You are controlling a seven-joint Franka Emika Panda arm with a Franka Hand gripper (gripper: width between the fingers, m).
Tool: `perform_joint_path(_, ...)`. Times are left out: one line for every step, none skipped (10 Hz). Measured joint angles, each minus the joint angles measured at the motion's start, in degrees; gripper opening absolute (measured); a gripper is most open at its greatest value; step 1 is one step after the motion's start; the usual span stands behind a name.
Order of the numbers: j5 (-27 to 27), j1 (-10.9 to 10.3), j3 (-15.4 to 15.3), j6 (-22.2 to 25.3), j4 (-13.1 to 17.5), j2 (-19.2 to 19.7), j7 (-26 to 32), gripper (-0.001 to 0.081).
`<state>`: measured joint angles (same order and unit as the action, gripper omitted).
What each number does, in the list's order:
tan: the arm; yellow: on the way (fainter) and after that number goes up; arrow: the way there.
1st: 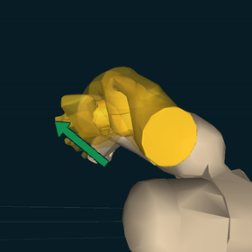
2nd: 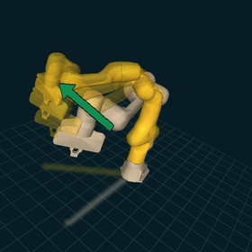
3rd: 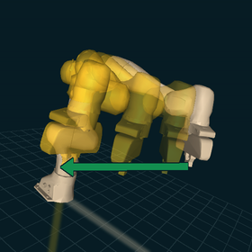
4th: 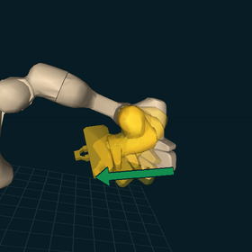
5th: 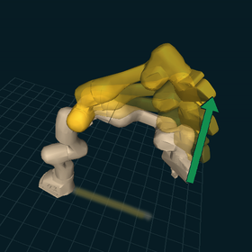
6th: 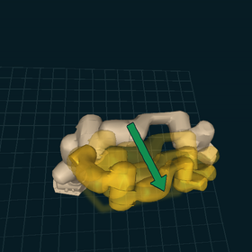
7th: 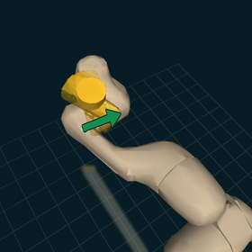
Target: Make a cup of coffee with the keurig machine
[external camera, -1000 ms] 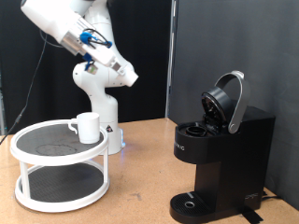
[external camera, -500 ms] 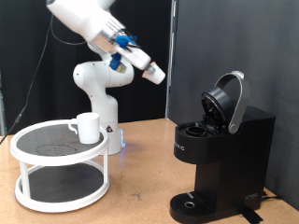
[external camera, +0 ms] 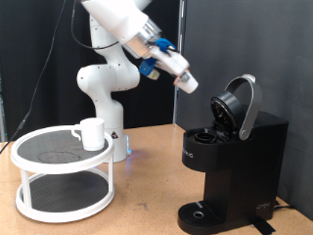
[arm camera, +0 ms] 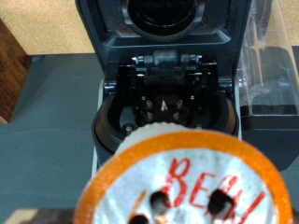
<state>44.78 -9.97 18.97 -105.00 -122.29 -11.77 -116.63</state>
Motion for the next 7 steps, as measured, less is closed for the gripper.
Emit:
perform_joint_path(0.0,0.1,0.0,0.0,-0.1,0.0,0.0,0.0370)
perform_joint_path(0.7,0.1,0.0,0.0,-0.1,0.0,0.4,0.0370)
perform_joint_path(0.9,0.0,-0.3,-0.6,-0.1,0.0,0.4,0.0370)
perform_joint_path(0.7,-0.1,-1.1,-1.6,-0.1,0.2,-0.4,0.0370)
perform_joint_path(0.0,-0.1,-2.0,-1.9,-0.1,0.6,-1.6,0.0370)
perform_joint_path(-1.1,-0.1,-2.9,-2.0,0.0,1.2,-2.7,0.0370)
perform_joint_path(-2.3,-0.1,-3.5,-2.1,-0.1,2.0,-3.4,0.0370)
